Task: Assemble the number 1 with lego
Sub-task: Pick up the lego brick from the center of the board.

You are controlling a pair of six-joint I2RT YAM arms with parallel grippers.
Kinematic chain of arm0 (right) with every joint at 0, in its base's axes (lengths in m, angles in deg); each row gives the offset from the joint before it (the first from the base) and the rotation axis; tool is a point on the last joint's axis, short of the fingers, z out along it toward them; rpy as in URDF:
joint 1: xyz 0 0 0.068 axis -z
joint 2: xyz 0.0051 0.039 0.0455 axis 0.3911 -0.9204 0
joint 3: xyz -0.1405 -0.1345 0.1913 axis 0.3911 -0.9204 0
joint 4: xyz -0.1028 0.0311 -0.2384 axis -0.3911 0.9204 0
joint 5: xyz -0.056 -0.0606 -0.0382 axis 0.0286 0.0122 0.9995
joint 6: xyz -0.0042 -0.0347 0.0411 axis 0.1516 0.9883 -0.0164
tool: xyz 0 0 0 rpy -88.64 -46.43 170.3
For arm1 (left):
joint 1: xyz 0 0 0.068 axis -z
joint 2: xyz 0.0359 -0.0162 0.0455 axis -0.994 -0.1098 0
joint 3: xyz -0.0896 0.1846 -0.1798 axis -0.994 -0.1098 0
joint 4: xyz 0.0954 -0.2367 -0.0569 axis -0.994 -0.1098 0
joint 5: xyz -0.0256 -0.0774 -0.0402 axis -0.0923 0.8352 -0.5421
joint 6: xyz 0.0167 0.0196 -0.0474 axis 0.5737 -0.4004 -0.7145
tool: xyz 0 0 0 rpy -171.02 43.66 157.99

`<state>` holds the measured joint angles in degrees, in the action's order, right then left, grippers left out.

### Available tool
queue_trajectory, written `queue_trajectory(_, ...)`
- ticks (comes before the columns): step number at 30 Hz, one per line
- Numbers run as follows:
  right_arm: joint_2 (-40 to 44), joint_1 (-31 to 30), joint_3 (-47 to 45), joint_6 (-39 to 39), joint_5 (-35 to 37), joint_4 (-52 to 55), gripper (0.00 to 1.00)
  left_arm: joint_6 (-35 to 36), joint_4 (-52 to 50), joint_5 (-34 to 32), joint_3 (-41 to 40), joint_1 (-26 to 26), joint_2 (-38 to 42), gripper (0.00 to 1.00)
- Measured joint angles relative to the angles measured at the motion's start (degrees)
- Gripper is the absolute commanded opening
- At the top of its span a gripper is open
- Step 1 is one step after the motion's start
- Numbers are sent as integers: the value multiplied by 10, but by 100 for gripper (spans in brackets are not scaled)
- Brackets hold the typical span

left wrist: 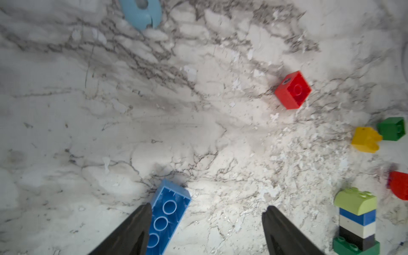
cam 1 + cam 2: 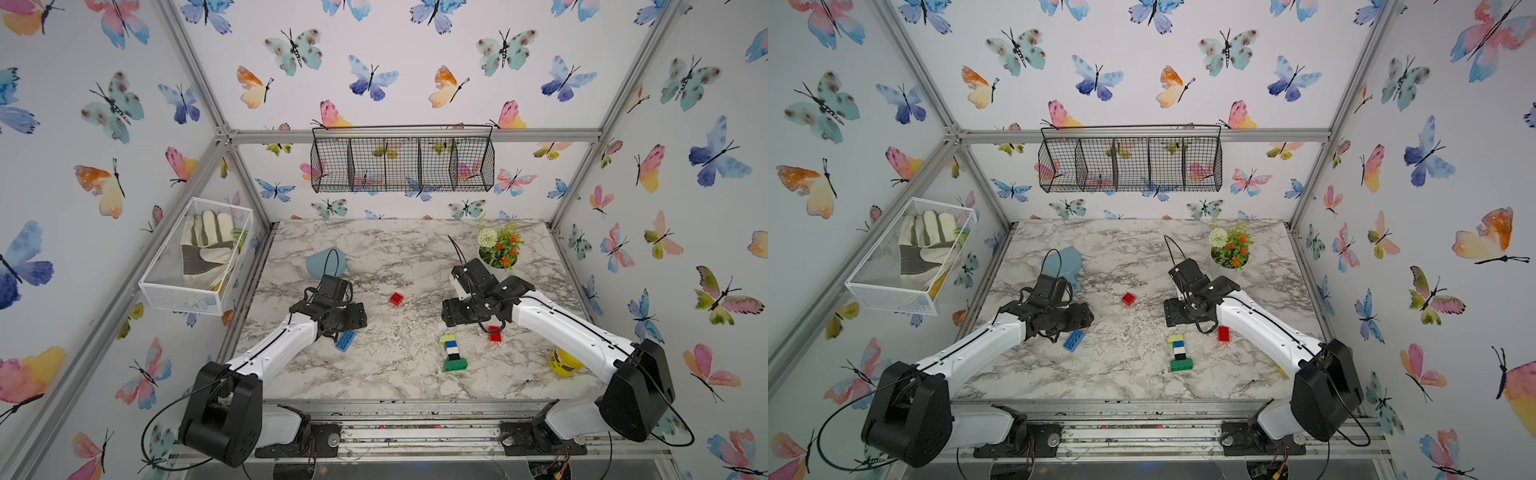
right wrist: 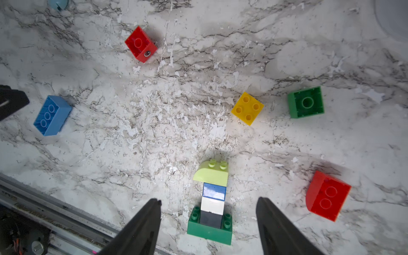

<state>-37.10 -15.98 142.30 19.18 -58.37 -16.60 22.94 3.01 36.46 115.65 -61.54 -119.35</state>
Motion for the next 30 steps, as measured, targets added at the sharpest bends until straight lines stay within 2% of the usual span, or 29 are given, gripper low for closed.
queue_trajectory(3,-1,1,-7,0,2,-11,73,22,-25,-23,0,8,-12,88)
queue_trajectory(6,-2,1,-7,0,3,-23,73,40,-38,-37,0,9,-32,82)
queue_trajectory(13,-2,1,-9,-1,6,-43,72,77,-42,-51,7,9,-106,61)
queue_trajectory(19,0,2,-17,-11,11,-51,70,96,-42,-50,13,8,-130,41)
queue_trajectory(21,6,2,-22,-16,12,-58,70,99,-42,-50,15,9,-132,38)
queue_trajectory(26,72,2,-56,-13,-9,-121,71,96,-40,-30,17,8,-97,34)
queue_trajectory(30,127,5,-104,-4,-119,-240,71,43,34,60,4,5,13,34)
